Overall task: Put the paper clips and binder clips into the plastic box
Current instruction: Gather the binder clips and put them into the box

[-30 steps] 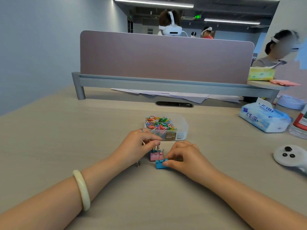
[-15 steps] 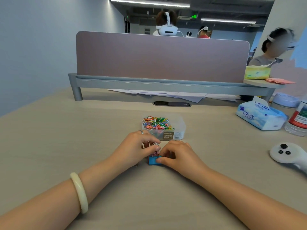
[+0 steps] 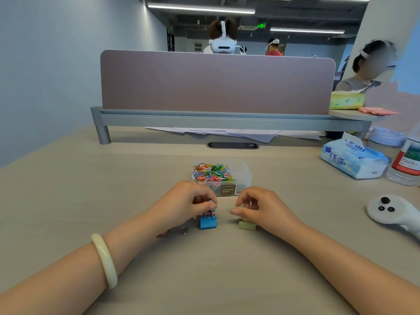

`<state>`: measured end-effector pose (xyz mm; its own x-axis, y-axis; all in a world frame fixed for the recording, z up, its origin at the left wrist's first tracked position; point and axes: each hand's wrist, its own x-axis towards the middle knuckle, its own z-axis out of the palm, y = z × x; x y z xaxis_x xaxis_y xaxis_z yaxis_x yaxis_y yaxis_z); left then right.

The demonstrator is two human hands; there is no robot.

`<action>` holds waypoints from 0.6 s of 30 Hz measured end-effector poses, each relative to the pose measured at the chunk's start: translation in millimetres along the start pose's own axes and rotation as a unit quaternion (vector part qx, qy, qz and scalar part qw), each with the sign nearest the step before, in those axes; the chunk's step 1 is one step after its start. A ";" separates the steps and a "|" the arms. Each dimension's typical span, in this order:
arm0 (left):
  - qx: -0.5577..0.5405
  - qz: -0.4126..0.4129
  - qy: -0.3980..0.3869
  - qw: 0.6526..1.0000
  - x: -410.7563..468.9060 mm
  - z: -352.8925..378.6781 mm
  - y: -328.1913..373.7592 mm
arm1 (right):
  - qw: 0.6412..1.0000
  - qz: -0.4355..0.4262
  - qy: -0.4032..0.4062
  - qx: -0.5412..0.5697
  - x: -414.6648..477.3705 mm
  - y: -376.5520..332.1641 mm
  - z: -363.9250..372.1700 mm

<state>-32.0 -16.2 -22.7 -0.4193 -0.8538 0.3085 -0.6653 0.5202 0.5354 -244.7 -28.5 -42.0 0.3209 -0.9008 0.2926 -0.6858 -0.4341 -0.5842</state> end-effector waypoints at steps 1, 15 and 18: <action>0.002 -0.001 -0.008 1.000 0.9 -1.0 0.3 | 1.000 0.001 0.006 0.003 1.0 2.0 -2.3; -0.141 -0.053 0.039 0.988 61.2 -29.9 19.7 | 0.980 0.095 0.105 0.139 28.1 39.1 -2.3; -0.129 -0.064 0.053 0.988 108.8 -31.9 19.7 | 0.976 0.109 0.042 0.186 33.3 41.8 0.2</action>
<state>-71.0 -99.5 46.5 -0.2659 -0.9170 0.2974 -0.5239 0.3964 0.7539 -262.5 -76.6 -56.8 0.1295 -0.9746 0.1829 -0.4430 -0.2219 -0.8686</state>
